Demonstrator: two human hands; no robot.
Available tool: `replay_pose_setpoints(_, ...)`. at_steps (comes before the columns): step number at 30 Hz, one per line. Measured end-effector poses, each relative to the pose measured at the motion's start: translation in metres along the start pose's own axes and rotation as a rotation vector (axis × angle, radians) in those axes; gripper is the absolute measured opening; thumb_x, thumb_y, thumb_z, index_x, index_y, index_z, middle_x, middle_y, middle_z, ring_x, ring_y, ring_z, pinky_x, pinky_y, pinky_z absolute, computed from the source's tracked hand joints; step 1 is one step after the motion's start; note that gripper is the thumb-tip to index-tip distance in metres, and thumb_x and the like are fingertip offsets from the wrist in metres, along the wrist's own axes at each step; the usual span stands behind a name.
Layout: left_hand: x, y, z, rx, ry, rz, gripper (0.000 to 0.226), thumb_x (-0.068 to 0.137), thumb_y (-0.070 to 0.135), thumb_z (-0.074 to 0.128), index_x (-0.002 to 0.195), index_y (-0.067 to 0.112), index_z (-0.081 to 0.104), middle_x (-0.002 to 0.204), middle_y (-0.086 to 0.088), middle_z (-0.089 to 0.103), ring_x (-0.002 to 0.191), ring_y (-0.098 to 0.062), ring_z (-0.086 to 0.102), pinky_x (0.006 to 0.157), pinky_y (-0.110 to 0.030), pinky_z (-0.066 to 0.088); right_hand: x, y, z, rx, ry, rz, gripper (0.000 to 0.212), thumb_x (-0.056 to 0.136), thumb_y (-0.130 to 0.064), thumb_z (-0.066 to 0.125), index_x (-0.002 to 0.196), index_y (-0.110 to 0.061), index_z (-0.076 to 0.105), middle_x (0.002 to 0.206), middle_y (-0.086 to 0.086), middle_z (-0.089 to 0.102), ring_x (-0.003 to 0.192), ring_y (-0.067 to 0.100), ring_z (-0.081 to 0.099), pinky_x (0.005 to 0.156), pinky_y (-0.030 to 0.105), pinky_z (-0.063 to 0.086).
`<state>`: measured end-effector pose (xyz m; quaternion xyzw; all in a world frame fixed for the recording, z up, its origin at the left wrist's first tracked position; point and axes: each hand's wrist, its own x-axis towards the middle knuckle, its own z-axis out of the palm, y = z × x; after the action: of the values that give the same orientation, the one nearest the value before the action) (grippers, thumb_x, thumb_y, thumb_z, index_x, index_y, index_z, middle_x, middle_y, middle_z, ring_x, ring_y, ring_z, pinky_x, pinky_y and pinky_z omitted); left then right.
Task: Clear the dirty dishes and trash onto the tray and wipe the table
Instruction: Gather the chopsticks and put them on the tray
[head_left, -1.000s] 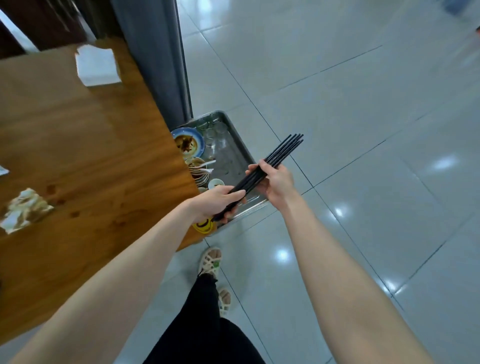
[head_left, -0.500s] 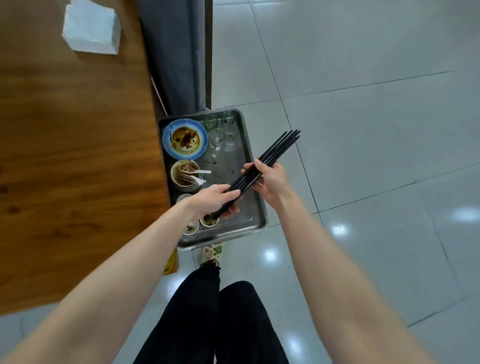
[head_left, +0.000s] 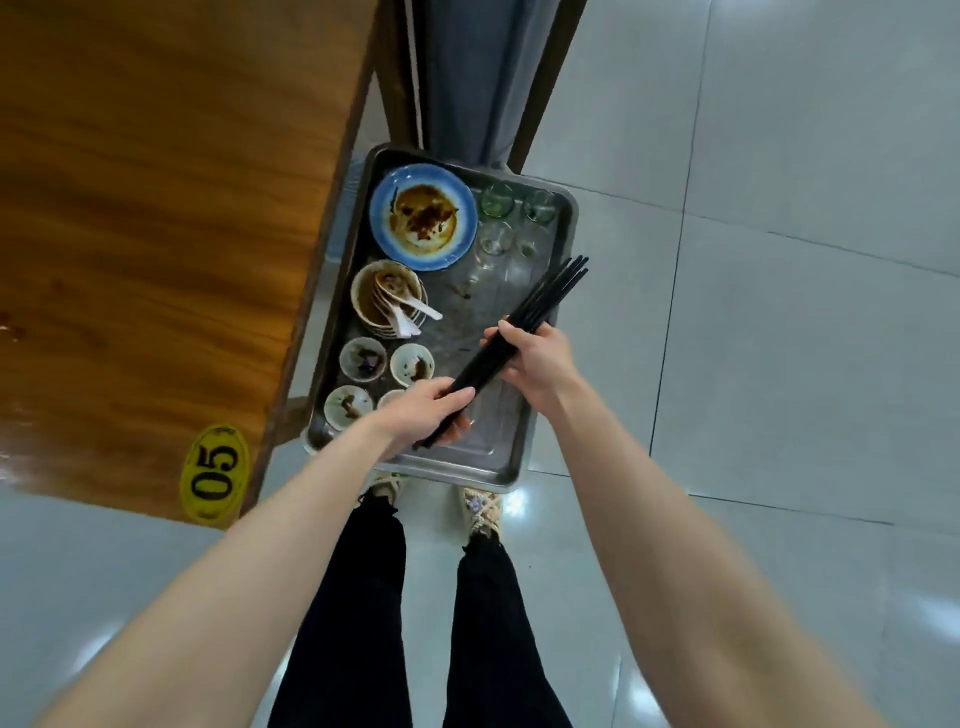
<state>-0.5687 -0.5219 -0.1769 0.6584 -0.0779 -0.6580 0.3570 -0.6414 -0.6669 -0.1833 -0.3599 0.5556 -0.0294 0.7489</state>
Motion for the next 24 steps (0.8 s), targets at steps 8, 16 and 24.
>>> replay_pose_setpoints(8,0.047,-0.066,0.024,-0.233,0.173,-0.054,0.033,0.101,0.029,0.048,0.118,0.001,0.056,0.080,-0.004,0.065,0.053,-0.004,0.057,0.053,-0.017,0.043,0.068,0.041,-0.009,-0.217,-0.118,0.086,0.004,0.094,-0.005,0.057,0.098,-0.006,0.055,0.083,0.007,0.067,0.078,0.019,0.068,0.071,0.034,0.059)
replay_pose_setpoints(16,0.090,-0.105,0.032,-0.334,0.249,-0.050,0.025,0.101,0.025,0.047,0.118,0.008,0.055,0.087,-0.007,0.063,0.073,-0.016,0.057,0.063,-0.029,0.042,0.121,0.069,-0.009,-0.319,-0.164,0.136,0.004,0.092,-0.004,0.060,0.094,-0.007,0.057,0.084,0.008,0.070,0.078,0.018,0.070,0.072,0.035,0.060)
replay_pose_setpoints(24,0.102,-0.131,0.036,-0.436,0.370,-0.096,0.013,0.099,0.023,0.052,0.109,0.016,0.055,0.090,-0.004,0.058,0.083,-0.014,0.057,0.084,-0.036,0.052,0.140,0.074,0.000,-0.349,-0.128,0.122,0.004,0.093,-0.004,0.058,0.093,-0.007,0.055,0.093,0.011,0.068,0.089,0.023,0.067,0.083,0.043,0.057)
